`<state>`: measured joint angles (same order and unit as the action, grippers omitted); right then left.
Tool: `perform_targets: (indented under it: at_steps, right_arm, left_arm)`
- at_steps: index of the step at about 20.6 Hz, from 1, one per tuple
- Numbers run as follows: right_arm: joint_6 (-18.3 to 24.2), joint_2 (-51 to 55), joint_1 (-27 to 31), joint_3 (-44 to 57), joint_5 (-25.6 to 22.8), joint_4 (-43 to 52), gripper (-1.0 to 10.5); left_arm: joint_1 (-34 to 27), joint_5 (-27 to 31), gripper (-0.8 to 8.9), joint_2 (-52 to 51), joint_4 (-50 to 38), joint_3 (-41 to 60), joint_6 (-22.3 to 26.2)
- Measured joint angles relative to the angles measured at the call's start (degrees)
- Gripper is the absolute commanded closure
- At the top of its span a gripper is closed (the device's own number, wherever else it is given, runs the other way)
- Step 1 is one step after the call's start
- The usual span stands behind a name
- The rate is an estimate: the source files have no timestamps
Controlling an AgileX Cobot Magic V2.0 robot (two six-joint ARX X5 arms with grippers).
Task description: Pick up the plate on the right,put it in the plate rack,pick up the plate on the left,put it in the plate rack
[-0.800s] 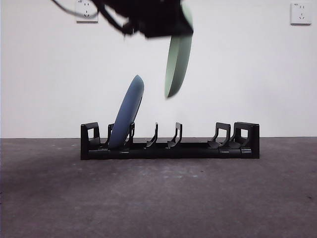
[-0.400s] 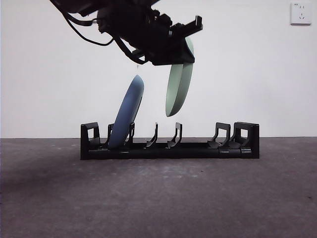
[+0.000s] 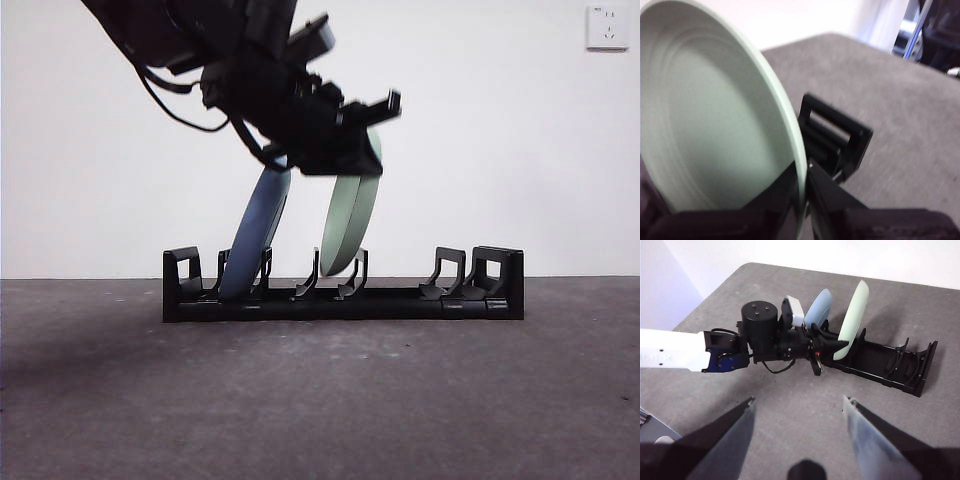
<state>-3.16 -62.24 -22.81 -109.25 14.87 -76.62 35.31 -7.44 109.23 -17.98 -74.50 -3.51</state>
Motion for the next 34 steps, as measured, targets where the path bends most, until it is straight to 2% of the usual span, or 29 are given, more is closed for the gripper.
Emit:
perform_targets:
  at_steps: [15, 20, 30, 32, 34]
  right_arm:
    - [0.2, -1.6, 0.0, 0.0, 0.1, -0.1, 6.5]
    - [0.2, -1.8, 0.0, 0.0, 0.0, 0.0, 6.5]
    - [0.8, -1.8, 0.0, 0.0, 0.1, 0.0, 6.6]
    - [0.9, -1.9, 0.0, 0.0, 0.0, 0.0, 6.6]
    - [0.9, -2.0, 0.0, 0.0, 0.1, -0.1, 6.6]
  left_arm:
    - [0.0, 0.5, 8.22, 1.1, 3.9, -0.8, 3.3]
    - [0.6, 2.5, 8.22, 1.3, 5.5, -0.8, 5.0]
    - [1.1, 3.8, 8.12, 1.3, 8.5, -1.2, 5.5]
    - [1.1, 3.8, 7.74, 1.3, 8.7, -1.2, 5.5]
    - [1.2, 4.1, 6.96, 1.3, 9.2, -1.2, 5.4]
